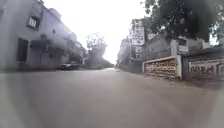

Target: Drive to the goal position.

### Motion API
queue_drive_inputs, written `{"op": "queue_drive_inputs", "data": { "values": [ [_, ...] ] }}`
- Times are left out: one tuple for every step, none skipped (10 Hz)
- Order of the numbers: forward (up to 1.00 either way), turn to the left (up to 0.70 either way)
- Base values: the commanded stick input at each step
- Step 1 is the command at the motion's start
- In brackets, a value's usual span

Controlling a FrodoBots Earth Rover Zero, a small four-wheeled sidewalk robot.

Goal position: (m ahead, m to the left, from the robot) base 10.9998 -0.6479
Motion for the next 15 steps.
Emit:
{"op": "queue_drive_inputs", "data": {
  "values": [
    [1.00,0.06],
    [1.00,0.06],
    [1.00,0.06],
    [1.00,0.06],
    [1.00,0.06],
    [1.00,0.06],
    [1.00,0.06],
    [1.00,0.06],
    [1.00,-0.22],
    [1.00,-0.34],
    [1.00,-0.34],
    [1.00,-0.34],
    [1.00,-0.34],
    [1.00,-0.03],
    [1.00,0.06]
  ]
}}
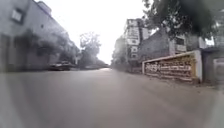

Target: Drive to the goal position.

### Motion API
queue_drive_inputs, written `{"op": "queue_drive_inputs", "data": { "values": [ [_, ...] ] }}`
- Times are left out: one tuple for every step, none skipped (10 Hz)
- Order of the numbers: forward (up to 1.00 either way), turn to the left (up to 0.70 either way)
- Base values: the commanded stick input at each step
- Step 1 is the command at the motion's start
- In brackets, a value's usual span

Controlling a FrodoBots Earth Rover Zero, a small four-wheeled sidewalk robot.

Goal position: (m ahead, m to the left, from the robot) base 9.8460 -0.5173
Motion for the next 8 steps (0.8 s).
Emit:
{"op": "queue_drive_inputs", "data": {
  "values": [
    [1.00,0.06],
    [1.00,0.06],
    [1.00,0.06],
    [1.00,0.06],
    [1.00,0.06],
    [1.00,0.06],
    [1.00,0.06],
    [1.00,0.06]
  ]
}}
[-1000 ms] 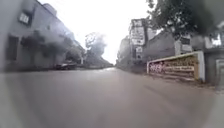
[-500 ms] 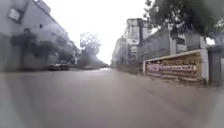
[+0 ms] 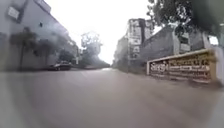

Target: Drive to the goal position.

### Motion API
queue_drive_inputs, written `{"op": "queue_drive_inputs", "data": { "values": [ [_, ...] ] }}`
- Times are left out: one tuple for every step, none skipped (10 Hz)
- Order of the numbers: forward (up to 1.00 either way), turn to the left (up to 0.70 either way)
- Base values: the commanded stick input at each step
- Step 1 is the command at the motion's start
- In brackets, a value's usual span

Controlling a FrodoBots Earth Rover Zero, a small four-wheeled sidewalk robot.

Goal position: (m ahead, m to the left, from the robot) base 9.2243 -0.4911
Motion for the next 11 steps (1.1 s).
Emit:
{"op": "queue_drive_inputs", "data": {
  "values": [
    [1.00,0.06],
    [1.00,0.06],
    [1.00,0.06],
    [1.00,0.06],
    [1.00,0.06],
    [1.00,0.06],
    [1.00,0.06],
    [1.00,0.06],
    [1.00,0.06],
    [1.00,0.06],
    [1.00,0.06]
  ]
}}
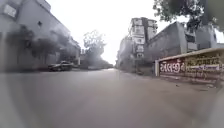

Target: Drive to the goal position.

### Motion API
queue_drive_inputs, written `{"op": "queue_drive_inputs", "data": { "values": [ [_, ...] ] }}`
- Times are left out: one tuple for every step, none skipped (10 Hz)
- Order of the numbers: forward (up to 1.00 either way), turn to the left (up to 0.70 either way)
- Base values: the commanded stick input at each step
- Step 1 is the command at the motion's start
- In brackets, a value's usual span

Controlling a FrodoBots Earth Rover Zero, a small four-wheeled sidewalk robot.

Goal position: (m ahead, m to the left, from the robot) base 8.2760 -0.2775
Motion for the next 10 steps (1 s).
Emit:
{"op": "queue_drive_inputs", "data": {
  "values": [
    [1.00,0.06],
    [1.00,0.06],
    [1.00,0.06],
    [1.00,0.06],
    [1.00,0.06],
    [1.00,0.06],
    [1.00,0.06],
    [1.00,0.06],
    [1.00,0.06],
    [1.00,0.06]
  ]
}}
